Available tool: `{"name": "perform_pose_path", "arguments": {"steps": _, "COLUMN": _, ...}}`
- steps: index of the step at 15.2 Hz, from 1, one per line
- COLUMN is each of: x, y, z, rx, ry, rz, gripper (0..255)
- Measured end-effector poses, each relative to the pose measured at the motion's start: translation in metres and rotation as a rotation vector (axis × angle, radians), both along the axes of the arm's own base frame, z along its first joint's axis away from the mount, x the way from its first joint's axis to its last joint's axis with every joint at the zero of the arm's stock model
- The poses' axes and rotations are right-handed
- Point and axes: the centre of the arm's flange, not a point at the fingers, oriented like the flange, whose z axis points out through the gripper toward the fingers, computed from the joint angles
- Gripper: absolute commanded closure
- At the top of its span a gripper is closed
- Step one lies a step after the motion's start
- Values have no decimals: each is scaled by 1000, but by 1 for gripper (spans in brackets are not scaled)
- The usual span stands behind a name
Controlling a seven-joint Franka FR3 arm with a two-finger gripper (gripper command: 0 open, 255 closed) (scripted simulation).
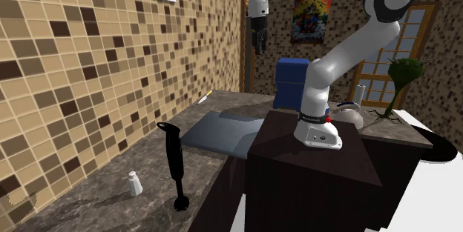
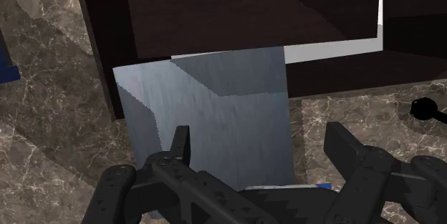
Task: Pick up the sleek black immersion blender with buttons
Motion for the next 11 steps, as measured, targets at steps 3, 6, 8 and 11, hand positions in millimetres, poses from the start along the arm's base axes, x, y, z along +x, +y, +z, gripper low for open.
{"name": "perform_pose_path", "arguments": {"steps": 3, "x": 4, "y": 12, "z": -7, "rx": 8, "ry": -6, "rz": 7, "gripper": 0}}
{"name": "perform_pose_path", "arguments": {"steps": 6, "x": 17, "y": 38, "z": -21, "rx": 26, "ry": -20, "rz": 24, "gripper": 0}}
{"name": "perform_pose_path", "arguments": {"steps": 8, "x": 29, "y": 57, "z": -34, "rx": 40, "ry": -29, "rz": 35, "gripper": 0}}
{"name": "perform_pose_path", "arguments": {"steps": 11, "x": 40, "y": 84, "z": -52, "rx": 60, "ry": -45, "rz": 52, "gripper": 0}}
